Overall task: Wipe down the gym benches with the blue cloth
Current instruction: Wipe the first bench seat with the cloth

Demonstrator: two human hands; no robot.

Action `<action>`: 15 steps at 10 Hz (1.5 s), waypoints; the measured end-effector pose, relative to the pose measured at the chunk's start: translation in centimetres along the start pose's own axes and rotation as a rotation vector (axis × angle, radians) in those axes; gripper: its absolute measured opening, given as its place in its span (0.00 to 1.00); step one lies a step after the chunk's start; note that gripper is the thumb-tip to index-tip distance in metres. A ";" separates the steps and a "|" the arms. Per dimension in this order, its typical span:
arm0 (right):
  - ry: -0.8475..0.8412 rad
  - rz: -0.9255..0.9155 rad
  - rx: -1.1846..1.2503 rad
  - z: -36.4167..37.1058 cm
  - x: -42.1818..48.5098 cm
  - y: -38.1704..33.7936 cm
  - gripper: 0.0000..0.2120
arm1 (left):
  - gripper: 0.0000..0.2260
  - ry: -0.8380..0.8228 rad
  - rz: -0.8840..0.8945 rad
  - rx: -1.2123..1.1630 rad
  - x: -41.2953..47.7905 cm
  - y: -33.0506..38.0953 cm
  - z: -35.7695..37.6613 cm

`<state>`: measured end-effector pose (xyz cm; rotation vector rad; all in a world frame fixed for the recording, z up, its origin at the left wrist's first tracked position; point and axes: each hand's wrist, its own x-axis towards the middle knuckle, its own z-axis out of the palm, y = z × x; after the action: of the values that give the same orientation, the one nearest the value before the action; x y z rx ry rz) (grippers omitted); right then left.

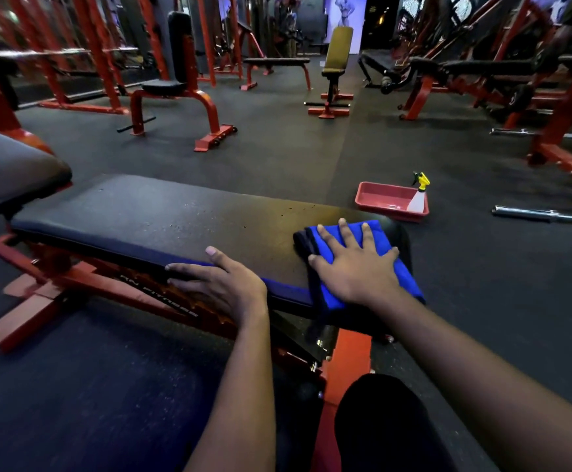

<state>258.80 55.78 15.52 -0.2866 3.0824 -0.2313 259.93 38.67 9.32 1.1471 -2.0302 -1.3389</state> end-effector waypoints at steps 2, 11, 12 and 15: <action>-0.090 0.018 0.033 -1.7 9.7 0.5 0.31 | 0.46 0.078 -0.016 -0.005 -0.8 0.2 -0.6; -0.138 -0.421 -0.032 -2.2 11.3 4.5 0.25 | 0.34 0.344 0.062 -0.182 -0.4 1.0 0.0; -0.121 -0.245 -0.015 -1.7 12.6 1.0 0.27 | 0.33 0.345 0.052 -0.171 -0.4 1.2 -0.1; -0.090 -0.442 -0.018 -0.8 7.6 3.2 0.26 | 0.31 0.422 0.067 -0.013 2.0 1.4 -2.7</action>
<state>250.73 57.59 15.63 -0.9499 2.8932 -0.1943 260.23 35.81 11.61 1.2241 -1.7327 -0.9761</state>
